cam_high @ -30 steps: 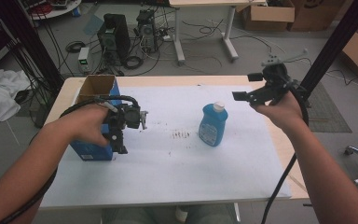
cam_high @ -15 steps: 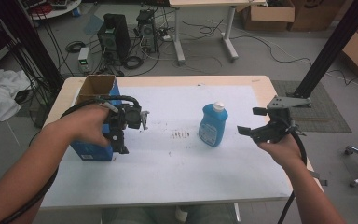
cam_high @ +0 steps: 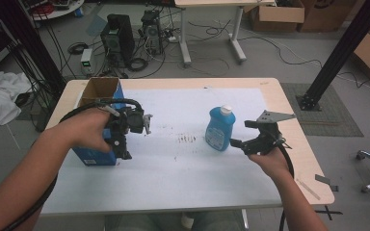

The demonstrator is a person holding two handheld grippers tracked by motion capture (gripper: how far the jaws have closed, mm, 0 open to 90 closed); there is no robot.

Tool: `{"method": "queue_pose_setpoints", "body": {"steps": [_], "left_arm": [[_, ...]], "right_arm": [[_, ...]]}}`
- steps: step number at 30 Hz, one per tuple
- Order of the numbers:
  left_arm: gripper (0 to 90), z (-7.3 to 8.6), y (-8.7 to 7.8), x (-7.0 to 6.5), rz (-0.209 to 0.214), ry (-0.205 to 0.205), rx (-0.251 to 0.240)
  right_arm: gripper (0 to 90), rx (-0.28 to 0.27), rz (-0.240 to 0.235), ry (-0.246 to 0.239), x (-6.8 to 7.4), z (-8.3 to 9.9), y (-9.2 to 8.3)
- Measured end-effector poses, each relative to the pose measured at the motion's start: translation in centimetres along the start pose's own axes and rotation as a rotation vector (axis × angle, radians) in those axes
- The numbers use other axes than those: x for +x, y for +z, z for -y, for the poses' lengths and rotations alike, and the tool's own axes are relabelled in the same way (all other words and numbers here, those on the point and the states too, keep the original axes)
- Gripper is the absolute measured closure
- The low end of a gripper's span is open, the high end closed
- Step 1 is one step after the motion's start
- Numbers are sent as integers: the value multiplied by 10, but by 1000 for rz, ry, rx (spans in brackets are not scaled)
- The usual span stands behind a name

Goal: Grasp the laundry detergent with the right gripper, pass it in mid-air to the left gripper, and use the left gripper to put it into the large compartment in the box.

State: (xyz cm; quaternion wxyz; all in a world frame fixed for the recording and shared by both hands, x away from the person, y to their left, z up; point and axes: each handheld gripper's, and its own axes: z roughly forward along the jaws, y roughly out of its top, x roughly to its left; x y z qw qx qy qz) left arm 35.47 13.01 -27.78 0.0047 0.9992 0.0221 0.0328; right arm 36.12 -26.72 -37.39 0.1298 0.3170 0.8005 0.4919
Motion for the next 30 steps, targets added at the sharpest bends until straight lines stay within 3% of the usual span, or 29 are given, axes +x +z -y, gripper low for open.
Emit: {"method": "queue_pose_setpoints", "body": {"steps": [16,30], "left_arm": [[0,1,-1,-1,0,-4,1],[0,4,-4,-4,-10,-5,4]], "right_arm": [[0,9,2,9,-3,17,41],[0,-47,9,9,-1,22,63]]}}
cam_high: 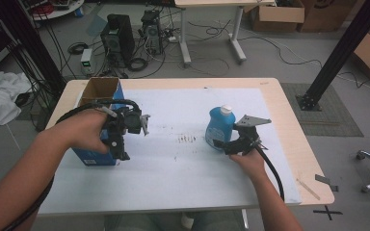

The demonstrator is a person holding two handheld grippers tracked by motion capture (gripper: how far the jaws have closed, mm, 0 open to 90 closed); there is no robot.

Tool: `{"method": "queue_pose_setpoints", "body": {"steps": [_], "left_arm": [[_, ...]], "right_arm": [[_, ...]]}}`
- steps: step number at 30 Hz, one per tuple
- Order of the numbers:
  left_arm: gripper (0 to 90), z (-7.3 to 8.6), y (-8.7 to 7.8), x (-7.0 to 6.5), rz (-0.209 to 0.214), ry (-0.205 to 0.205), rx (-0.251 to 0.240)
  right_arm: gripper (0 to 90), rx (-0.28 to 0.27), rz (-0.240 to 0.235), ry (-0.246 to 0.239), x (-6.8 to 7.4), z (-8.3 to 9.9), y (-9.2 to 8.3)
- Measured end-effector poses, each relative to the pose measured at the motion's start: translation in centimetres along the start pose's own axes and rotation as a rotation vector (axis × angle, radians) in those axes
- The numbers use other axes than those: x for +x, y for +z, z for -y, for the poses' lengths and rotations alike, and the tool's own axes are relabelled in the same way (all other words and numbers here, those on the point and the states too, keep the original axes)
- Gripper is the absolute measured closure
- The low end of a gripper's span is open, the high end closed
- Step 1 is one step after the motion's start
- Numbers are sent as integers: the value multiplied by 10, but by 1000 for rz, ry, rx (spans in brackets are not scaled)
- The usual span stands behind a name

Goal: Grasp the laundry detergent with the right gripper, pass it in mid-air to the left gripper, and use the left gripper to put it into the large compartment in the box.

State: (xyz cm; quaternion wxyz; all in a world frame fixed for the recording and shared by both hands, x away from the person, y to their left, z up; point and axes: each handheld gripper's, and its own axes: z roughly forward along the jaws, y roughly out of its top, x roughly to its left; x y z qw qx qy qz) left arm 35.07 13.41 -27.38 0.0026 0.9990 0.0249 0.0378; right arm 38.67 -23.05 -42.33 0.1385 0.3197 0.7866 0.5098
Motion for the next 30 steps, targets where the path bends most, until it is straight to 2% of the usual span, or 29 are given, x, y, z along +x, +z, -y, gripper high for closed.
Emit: {"method": "queue_pose_setpoints", "body": {"steps": [5,11,16,20,26,30], "left_arm": [[0,2,-3,-1,-11,-8,1],[0,3,-4,-2,-13,-12,1],[0,3,-2,-2,-13,-16,-7],[0,2,-3,-2,-13,-17,8],[0,2,-5,-1,-16,-13,10],[1,3,-5,-1,-16,-21,4]], "right_arm": [[0,-25,7,-3,2,0,5],[1,-27,32,-9,3,3,10],[52,-37,39,-4,2,5,11],[66,-43,39,0,2,6,12],[135,-52,48,4,1,5,12],[142,-65,41,13,1,5,13]]}}
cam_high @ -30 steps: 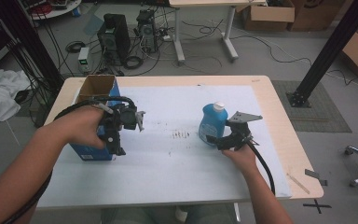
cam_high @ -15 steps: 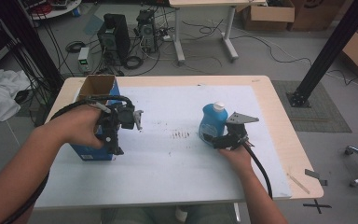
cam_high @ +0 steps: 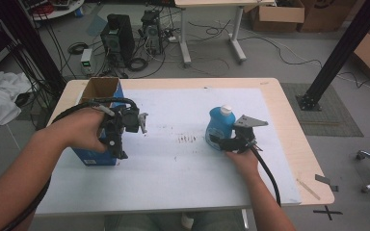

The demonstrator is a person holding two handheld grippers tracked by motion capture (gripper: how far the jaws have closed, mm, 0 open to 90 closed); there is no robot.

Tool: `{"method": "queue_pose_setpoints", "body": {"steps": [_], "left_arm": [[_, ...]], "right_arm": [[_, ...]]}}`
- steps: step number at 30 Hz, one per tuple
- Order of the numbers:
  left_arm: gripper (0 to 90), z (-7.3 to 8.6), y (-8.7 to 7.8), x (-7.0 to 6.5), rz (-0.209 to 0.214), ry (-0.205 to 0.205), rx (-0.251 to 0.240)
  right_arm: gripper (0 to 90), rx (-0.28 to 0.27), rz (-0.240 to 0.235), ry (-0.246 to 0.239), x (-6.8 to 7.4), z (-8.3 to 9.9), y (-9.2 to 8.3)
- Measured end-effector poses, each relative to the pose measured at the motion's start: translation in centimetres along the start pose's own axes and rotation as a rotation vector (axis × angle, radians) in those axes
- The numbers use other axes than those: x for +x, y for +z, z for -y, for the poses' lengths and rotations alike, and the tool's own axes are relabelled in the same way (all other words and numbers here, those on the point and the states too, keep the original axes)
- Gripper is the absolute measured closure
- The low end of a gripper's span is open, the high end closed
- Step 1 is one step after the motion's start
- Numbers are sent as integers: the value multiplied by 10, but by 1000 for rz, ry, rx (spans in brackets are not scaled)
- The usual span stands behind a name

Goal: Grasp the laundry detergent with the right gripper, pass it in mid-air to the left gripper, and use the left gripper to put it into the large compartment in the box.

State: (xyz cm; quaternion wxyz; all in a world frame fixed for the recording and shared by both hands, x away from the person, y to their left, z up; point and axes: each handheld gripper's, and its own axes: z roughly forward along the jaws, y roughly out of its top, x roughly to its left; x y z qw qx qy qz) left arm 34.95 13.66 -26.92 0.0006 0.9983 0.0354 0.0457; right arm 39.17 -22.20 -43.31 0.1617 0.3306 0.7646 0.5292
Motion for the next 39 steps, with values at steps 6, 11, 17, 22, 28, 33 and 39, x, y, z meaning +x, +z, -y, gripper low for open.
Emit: {"method": "queue_pose_setpoints", "body": {"steps": [6,11,17,22,28,33,39], "left_arm": [[0,-1,0,0,3,4,4],[1,-2,2,1,4,13,8],[1,-3,1,1,0,9,6],[0,-3,1,1,2,11,6],[0,-3,2,1,2,7,5],[0,-3,3,2,4,8,6],[0,-4,4,2,3,11,4]], "right_arm": [[180,10,13,0,1,1,3],[209,13,25,0,1,2,2],[239,17,30,-5,1,2,2],[252,17,32,-9,2,2,2],[297,17,32,-14,4,3,4],[313,14,28,-13,5,3,4],[383,11,46,-18,6,3,3]]}}
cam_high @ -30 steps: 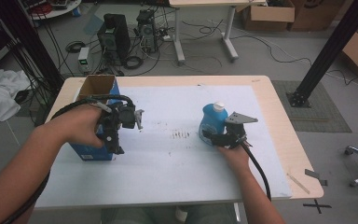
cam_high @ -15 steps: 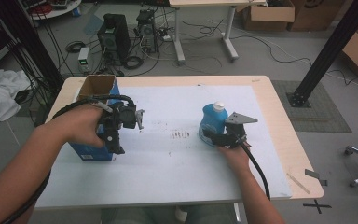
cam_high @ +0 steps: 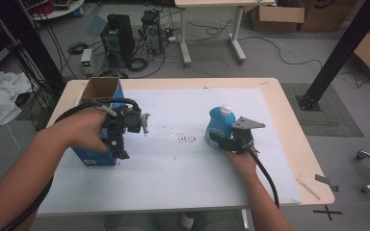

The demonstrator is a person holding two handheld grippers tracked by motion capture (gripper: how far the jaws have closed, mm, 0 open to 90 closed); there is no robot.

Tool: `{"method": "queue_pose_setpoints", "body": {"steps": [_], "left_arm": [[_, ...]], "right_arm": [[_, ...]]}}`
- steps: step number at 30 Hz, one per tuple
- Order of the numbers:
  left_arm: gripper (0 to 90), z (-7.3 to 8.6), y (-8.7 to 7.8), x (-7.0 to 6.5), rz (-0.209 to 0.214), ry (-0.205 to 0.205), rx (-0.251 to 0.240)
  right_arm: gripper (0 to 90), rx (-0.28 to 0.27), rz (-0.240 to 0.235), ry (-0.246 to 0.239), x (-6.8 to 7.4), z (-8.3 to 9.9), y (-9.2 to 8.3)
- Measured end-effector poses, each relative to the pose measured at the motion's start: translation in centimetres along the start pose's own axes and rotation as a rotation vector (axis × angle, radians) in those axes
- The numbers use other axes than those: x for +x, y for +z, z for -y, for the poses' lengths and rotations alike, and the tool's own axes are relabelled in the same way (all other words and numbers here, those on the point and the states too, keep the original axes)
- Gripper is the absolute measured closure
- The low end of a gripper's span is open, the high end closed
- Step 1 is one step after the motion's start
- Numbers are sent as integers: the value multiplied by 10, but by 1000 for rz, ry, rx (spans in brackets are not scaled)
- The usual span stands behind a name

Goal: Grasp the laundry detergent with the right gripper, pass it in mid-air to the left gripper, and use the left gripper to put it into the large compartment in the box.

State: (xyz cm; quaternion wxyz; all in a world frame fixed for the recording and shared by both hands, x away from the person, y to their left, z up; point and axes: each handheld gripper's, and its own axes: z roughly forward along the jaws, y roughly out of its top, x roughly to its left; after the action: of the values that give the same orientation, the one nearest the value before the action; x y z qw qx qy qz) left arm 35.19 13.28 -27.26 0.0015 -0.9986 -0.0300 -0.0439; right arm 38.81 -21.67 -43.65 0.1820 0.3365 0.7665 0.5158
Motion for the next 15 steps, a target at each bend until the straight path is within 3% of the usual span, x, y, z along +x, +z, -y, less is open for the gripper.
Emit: {"method": "queue_pose_setpoints", "body": {"steps": [8,12,15], "left_arm": [[1,-1,0,0,0,-2,-6],[1,-3,-1,0,3,5,12],[1,-3,-3,1,1,5,14]], "right_arm": [[436,3,14,-21,2,-1,-1],[442,14,49,-47,5,-5,-2],[444,3,29,-61,6,-12,-8]]}}
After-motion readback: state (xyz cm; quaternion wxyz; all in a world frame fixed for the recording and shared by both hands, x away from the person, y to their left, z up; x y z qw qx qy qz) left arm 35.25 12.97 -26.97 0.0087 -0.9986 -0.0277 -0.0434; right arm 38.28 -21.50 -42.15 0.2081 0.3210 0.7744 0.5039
